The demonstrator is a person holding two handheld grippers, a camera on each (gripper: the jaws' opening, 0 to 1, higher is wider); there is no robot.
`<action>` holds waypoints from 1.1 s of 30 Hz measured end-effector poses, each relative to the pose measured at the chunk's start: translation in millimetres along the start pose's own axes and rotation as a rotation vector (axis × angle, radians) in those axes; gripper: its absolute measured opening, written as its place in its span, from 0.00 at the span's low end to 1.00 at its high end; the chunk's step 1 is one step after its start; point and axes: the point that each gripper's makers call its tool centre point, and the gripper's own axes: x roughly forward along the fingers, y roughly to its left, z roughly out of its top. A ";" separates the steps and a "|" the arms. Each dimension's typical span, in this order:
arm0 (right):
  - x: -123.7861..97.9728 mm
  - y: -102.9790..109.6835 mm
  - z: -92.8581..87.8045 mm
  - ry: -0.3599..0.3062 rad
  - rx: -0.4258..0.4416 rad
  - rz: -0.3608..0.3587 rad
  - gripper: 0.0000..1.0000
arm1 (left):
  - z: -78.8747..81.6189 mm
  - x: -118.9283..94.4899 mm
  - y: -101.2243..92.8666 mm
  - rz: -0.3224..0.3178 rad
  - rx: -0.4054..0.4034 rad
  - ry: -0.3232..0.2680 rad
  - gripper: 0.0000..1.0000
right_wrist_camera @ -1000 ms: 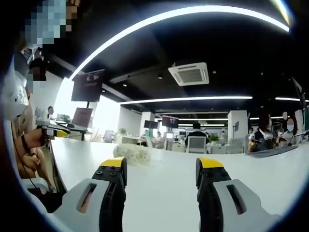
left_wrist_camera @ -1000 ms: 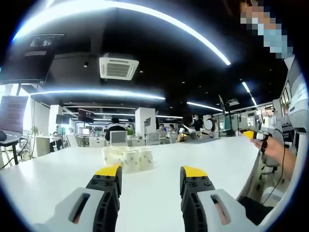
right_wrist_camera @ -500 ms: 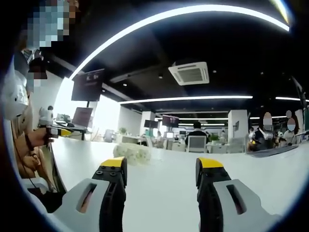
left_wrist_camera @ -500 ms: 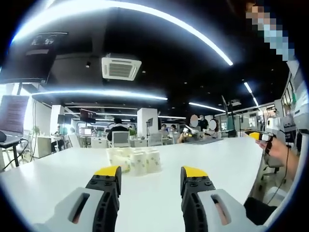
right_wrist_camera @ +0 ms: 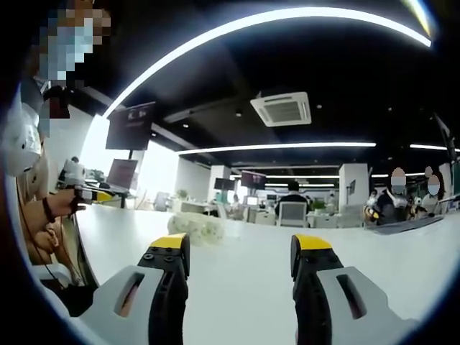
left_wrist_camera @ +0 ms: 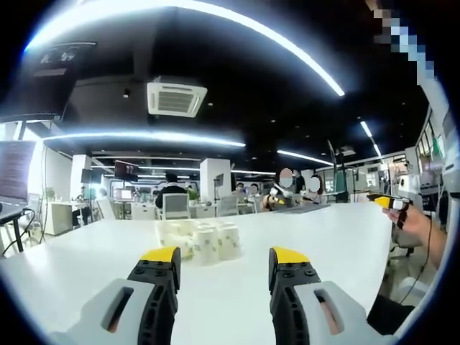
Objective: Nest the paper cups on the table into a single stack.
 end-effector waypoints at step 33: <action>0.7 2.6 1.3 -0.011 0.001 0.013 0.59 | 12.1 56.0 10.9 -0.069 -0.034 -0.018 0.56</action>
